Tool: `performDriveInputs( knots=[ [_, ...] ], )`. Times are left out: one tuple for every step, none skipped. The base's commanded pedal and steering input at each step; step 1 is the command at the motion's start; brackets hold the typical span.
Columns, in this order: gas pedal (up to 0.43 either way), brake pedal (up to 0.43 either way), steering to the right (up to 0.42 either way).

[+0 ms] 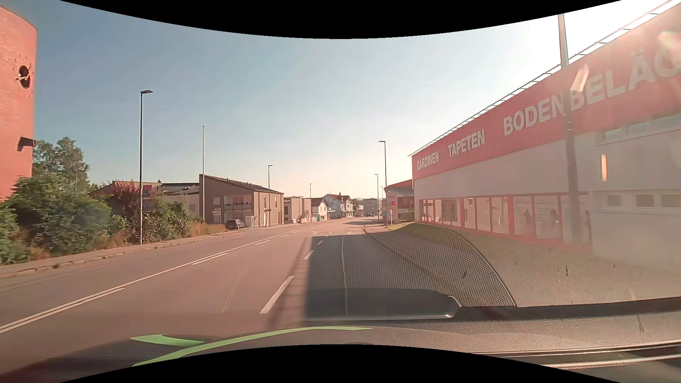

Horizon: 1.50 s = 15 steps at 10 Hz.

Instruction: Follow the waypoints while adhering to traffic rules and regulations

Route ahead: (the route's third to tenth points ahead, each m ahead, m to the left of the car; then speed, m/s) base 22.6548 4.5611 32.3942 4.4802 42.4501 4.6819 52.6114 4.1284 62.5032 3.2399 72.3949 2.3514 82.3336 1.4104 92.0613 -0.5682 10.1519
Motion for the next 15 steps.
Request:
performDriveInputs(
  knots=[
    [0.028, 0.0, 0.0],
    [0.039, 0.0, 0.002],
    [0.047, 0.0, 0.004],
    [0.059, 0.0, 0.005],
    [0.059, 0.0, 0.006],
    [0.059, 0.0, 0.006],
    [0.059, 0.0, 0.007],
    [0.059, 0.0, 0.007],
    [0.059, 0.0, 0.007],
    [0.059, 0.0, 0.007],
    [0.059, 0.0, 0.007],
    [0.059, 0.0, 0.007],
    [0.059, 0.0, 0.007],
    [0.059, 0.0, 0.007],
    [0.059, 0.0, 0.006]
  ],
)
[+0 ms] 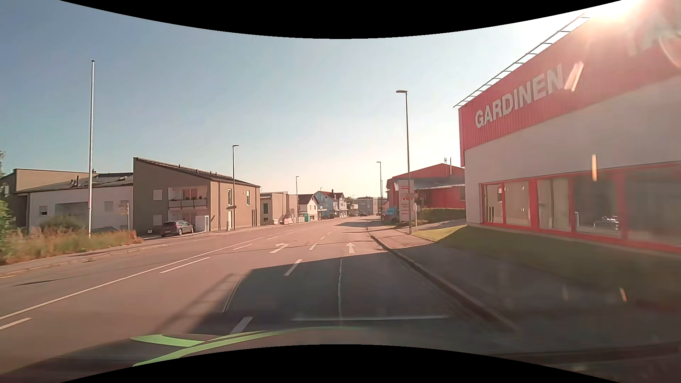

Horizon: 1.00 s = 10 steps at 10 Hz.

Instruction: Follow the waypoints while adhering to traffic rules and regulations

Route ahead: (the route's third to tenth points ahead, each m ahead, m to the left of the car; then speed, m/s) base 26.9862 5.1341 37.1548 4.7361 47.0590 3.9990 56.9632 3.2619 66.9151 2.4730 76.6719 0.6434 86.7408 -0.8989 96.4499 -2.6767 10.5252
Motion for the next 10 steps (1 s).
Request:
performDriveInputs(
  knots=[
    [0.059, 0.0, 0.006],
    [0.059, 0.0, 0.006],
    [0.047, 0.0, 0.006],
    [0.039, 0.0, 0.006],
    [0.028, 0.0, 0.006],
    [0.028, 0.0, 0.006],
    [0.0, 0.0, 0.006],
    [0.0, 0.0, 0.006],
    [0.0, 0.0, 0.006],
    [0.0, 0.0, 0.006]
  ],
)
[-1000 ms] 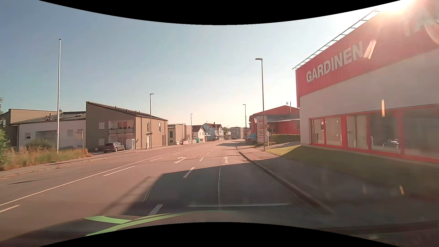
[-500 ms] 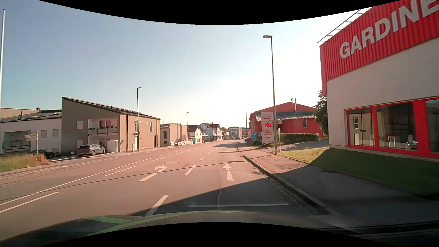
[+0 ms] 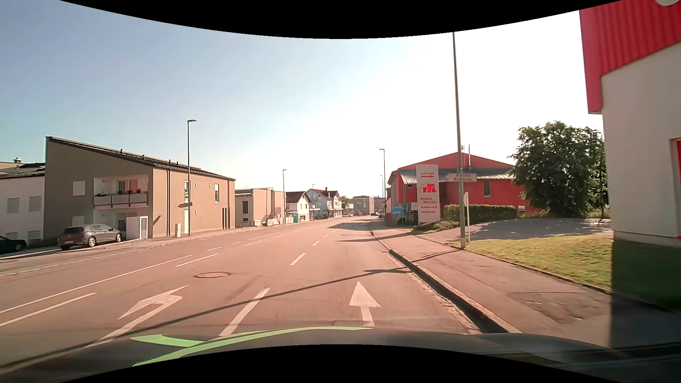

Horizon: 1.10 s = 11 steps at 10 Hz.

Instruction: Follow the waypoints while adhering to traffic rules and regulations

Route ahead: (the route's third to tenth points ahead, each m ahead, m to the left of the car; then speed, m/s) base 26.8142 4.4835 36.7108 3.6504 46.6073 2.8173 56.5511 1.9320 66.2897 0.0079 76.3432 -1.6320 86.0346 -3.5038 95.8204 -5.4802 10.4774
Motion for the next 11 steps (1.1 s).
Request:
performDriveInputs(
  knots=[
    [0.0, 0.0, 0.005],
    [0.0, 0.0, 0.005],
    [0.0, 0.0, 0.006],
    [0.0, 0.0, 0.005],
    [0.0, 0.0, 0.006],
    [0.0, 0.0, 0.007],
    [0.0, 0.0, 0.007],
    [0.0, 0.0, 0.009],
    [0.0, 0.0, 0.01],
    [0.0, 0.0, 0.014],
    [0.0, 0.0, 0.015]
  ],
)
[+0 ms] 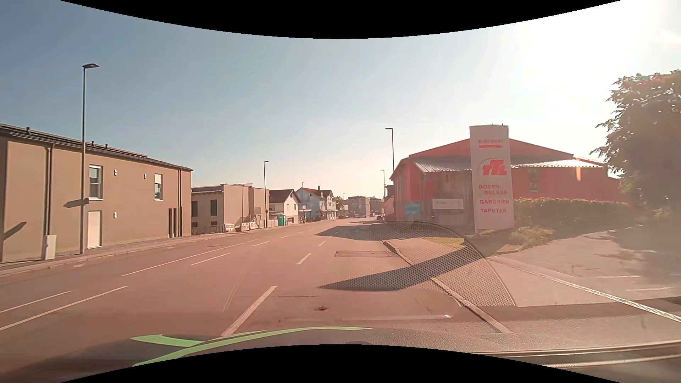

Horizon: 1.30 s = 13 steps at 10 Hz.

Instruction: Follow the waypoints while adhering to traffic rules and regulations

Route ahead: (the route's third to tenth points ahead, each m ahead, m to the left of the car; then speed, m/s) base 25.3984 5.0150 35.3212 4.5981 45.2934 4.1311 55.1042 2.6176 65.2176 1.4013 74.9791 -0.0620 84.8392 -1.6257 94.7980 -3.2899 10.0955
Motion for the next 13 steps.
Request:
performDriveInputs(
  knots=[
    [0.0, 0.0, 0.015],
    [0.0, 0.0, 0.014],
    [0.0, 0.0, 0.014],
    [0.0, 0.0, 0.013],
    [0.0, 0.0, 0.013],
    [0.0, 0.0, 0.011],
    [0.0, 0.0, 0.011],
    [0.0, 0.0, 0.011],
    [0.0, 0.0, 0.01],
    [0.0, 0.0, 0.01],
    [0.0, 0.0, 0.01],
    [0.0, 0.0, 0.01],
    [0.0, 0.0, 0.009]
  ],
)
